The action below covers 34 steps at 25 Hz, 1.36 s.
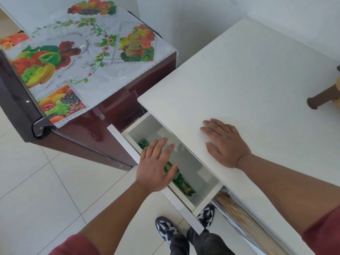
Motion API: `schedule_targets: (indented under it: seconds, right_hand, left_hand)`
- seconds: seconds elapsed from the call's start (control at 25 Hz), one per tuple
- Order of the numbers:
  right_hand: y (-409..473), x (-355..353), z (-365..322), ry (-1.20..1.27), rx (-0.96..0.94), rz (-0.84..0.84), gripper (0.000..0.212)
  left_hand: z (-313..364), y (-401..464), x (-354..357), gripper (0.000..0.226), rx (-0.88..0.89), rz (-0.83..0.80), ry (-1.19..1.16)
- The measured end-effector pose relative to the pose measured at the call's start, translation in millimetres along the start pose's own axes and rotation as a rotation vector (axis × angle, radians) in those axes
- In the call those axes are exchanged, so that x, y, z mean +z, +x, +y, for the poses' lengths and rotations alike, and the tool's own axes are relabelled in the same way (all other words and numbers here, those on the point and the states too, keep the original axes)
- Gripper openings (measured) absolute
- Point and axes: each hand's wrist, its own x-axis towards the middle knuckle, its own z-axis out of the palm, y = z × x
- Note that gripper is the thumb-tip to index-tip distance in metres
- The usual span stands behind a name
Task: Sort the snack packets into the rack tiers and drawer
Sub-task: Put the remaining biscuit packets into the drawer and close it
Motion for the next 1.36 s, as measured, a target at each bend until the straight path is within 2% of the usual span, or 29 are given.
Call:
schedule_targets:
  seconds: [0.24,0.56,0.96,1.08,1.36]
  right_hand:
    - [0.1,2.4,1.7,0.002,-0.004,0.011,0.053]
    - [0.0,0.5,0.3,0.007,-0.007,0.018,0.055]
    - [-0.4,0.0,-0.2,0.002,-0.013,0.034,0.055]
    - [-0.1,0.6,0.1,-0.003,-0.017,0.037,0.055]
    - [-0.2,1.1,1.2,-0.001,-0.034,0.045,0.055]
  left_hand:
    - [17.2,33.2,1.9,0.066,0.086,0.044,0.008]
    - [26.8,66.0,-1.2,0.044,0.108,0.168,-0.11]
    - [26.1,68.8,-4.6,0.035,0.134,0.2,-0.154]
    - [21.4,69.2,-6.3,0.047,0.145,0.152,-0.138]
    - [18.7,66.3,-20.9,0.081,0.126,-0.143,-0.073]
